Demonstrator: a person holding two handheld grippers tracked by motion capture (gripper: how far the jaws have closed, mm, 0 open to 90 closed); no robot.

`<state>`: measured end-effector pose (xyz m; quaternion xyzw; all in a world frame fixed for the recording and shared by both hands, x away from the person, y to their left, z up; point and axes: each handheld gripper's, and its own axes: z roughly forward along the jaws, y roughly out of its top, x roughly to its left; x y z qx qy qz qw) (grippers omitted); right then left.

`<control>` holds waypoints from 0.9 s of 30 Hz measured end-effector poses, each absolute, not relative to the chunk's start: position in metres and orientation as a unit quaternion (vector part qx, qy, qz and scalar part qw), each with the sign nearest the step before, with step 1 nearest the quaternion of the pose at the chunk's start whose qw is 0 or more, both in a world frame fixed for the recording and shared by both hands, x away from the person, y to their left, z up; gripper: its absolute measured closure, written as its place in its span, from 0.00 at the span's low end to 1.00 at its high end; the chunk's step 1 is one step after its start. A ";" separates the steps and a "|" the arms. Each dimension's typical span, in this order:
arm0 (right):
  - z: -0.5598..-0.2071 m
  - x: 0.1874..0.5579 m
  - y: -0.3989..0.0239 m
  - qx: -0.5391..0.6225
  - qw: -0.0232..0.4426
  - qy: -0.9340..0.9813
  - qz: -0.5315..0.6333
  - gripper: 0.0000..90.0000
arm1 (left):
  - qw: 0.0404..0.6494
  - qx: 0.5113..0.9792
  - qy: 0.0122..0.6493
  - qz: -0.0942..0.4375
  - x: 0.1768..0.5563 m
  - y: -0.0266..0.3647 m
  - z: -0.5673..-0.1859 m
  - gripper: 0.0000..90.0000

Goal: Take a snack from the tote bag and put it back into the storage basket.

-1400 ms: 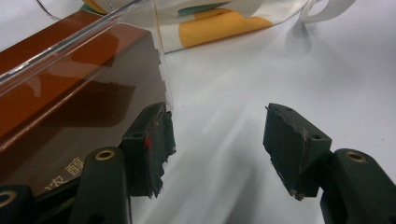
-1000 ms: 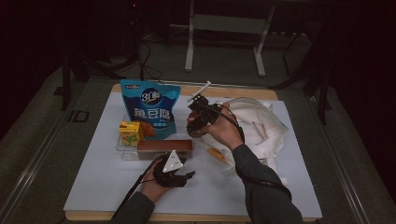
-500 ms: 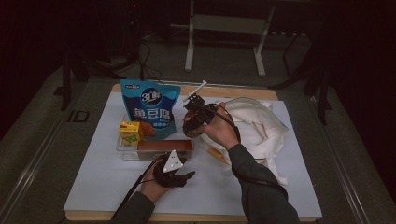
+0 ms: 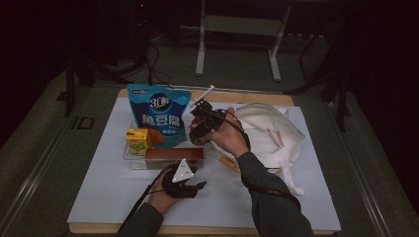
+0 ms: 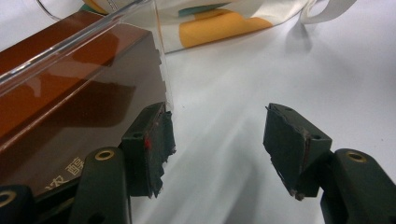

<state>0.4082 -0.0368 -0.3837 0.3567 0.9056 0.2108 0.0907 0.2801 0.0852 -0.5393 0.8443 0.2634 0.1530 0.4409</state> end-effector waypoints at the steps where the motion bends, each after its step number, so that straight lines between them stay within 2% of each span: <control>1: -0.384 0.408 -0.036 0.356 0.091 0.906 0.211 0.29 | 0.441 0.844 0.263 0.153 0.280 0.085 -0.539 0.45; 27: -0.391 0.409 -0.021 0.350 0.086 0.908 0.216 0.29 | 0.442 0.844 0.263 0.152 0.280 0.085 -0.539 0.45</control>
